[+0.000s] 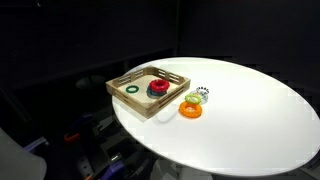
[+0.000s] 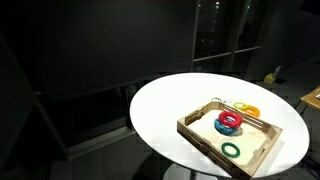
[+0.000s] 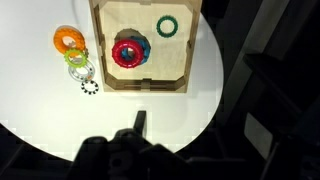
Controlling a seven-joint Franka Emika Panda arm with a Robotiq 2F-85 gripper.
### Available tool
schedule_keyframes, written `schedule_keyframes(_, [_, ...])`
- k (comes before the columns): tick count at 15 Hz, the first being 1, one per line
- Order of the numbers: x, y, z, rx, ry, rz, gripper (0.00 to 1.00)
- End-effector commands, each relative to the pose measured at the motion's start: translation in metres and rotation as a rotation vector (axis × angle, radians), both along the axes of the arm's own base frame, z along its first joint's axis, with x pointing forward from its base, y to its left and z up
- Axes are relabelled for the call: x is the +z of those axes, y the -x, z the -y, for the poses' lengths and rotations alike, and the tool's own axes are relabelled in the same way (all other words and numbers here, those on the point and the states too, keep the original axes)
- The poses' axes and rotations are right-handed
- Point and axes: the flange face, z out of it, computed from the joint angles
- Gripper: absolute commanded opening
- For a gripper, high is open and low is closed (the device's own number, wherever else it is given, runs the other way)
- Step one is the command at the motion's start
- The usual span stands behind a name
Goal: Put the yellow ring on top of the red ring
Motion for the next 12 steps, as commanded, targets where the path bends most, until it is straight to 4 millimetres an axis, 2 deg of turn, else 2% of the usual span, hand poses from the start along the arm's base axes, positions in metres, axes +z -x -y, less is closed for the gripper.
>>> schedule_keyframes(1, [0.003,-0.032,0.010,-0.065,-0.001,-0.022,1.00])
schedule_keyframes(7, [-0.020,-0.071,0.037,-0.175,0.024,-0.097,1.00])
schedule_keyframes(12, [-0.058,-0.095,0.069,-0.269,0.049,-0.185,1.00])
